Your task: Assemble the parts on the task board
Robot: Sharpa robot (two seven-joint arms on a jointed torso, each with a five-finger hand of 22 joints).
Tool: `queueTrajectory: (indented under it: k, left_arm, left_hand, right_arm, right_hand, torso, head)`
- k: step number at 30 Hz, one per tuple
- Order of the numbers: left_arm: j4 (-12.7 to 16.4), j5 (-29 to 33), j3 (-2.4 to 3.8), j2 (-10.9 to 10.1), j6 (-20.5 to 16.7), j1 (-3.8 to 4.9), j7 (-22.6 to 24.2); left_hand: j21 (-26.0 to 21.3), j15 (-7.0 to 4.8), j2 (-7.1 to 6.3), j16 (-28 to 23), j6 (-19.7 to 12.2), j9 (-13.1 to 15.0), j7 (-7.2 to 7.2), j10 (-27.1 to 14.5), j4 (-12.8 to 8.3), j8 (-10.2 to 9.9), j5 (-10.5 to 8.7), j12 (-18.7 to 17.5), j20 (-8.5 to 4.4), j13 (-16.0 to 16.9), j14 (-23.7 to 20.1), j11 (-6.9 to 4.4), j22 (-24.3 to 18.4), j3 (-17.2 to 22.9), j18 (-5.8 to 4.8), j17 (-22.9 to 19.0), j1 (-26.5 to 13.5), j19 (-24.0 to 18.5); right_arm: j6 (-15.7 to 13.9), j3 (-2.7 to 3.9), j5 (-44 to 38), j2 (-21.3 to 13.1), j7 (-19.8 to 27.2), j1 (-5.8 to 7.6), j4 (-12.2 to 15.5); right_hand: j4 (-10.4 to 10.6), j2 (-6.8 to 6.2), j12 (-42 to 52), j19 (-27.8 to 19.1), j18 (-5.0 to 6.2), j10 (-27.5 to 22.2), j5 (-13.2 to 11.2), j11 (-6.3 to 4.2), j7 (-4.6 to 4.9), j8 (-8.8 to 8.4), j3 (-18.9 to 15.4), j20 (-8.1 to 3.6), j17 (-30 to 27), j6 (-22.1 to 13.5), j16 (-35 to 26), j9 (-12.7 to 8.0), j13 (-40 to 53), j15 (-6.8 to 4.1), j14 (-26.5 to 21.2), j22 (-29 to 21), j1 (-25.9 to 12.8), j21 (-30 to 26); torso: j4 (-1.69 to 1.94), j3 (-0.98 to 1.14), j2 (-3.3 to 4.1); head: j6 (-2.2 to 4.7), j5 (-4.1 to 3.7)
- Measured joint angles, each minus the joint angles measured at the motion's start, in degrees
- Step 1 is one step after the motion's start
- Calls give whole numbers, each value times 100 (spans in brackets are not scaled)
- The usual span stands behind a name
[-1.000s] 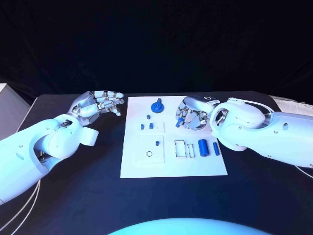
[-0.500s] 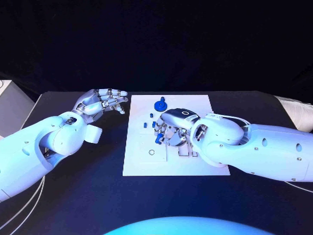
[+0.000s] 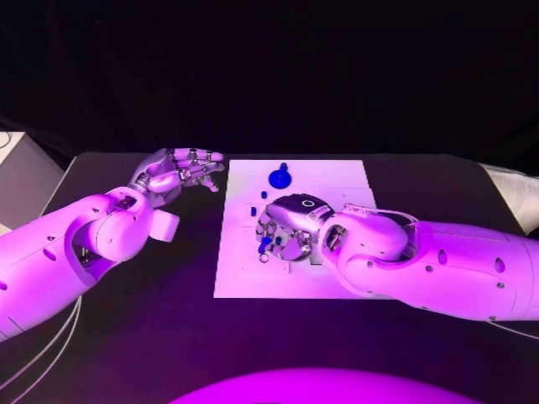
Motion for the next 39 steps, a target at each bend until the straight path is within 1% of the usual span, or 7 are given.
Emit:
queueTrajectory:
  k: [2,7,12,14,28,37,39]
  left_arm:
    - [1,0,0,0,0,0,0]
    - [2,0,0,-1,2,0,-1]
    - [2,0,0,-5,2,0,-3]
    - [1,0,0,-6,3,0,-3]
    - [0,0,0,-6,5,0,-7]
    - [5,0,0,-14,6,0,-11]
    - [6,0,0,-15,7,0,-12]
  left_hand:
    - [0,0,0,0,0,0,0,0,0,0,0,0,0,0,0,0,0,0,0,0,0,0]
    - [0,0,0,0,0,0,0,0,0,0,0,0,0,0,0,0,0,0,0,0,0,0]
    - [0,0,0,0,0,-1,0,0,0,0,0,0,0,-1,0,0,0,0,0,-1,0,0]
    - [0,0,0,0,0,-1,0,0,0,0,0,0,21,-1,0,0,-1,0,1,0,0,21]
    - [0,0,0,0,0,-1,0,0,0,0,0,0,21,-1,0,0,-4,0,1,-1,0,21]
    - [0,0,0,0,0,-2,0,0,0,0,0,-1,21,-2,0,0,-4,0,1,-1,0,21]
    - [0,0,0,0,0,-2,0,0,0,0,0,-1,21,-2,0,0,-3,0,1,-1,0,21]
  right_arm:
    - [5,-15,-19,21,0,-8,-30]
    - [37,-56,-106,55,-7,-52,-116]
    - [82,-71,-185,83,-20,-80,-134]
    - [104,-73,-218,96,-24,-87,-144]
    - [200,-89,-379,171,-65,-148,-254]
    - [241,-101,-435,225,-79,-188,-314]
    - [242,-102,-447,238,-82,-194,-321]
  right_hand:
    - [0,0,0,0,0,-8,0,8,3,0,0,0,0,3,0,0,-1,0,0,0,0,0]
    - [0,-1,0,0,0,-9,0,9,10,0,0,0,0,-4,0,0,-4,0,0,0,0,0]
    - [0,-2,-1,0,0,-9,-1,9,12,-1,-1,0,0,-6,0,1,-5,0,0,0,1,0]
    - [0,-2,-8,0,0,-9,-1,9,13,-2,-1,0,0,-7,0,1,-3,0,0,-1,1,0]
    - [0,-12,-23,0,0,7,-6,-5,29,-12,-2,1,0,-22,0,3,1,0,0,-2,-7,0]
    - [0,-26,-32,0,0,8,13,-6,13,-3,-2,1,1,-6,0,7,0,0,0,-2,-8,0]
    - [-9,-26,-33,0,0,27,13,13,13,9,7,1,-8,-6,0,8,-2,0,0,-3,-8,0]
  torso:
    - [-2,3,0]
    - [-4,3,0]
    - [-1,5,0]
    - [-1,7,0]
    - [-1,5,0]
    - [-1,3,0]
    - [-1,2,0]
  head:
    - [-4,7]
    - [-22,18]
    - [-36,26]
    - [-42,26]
    - [-54,26]
    - [-79,31]
    - [-82,34]
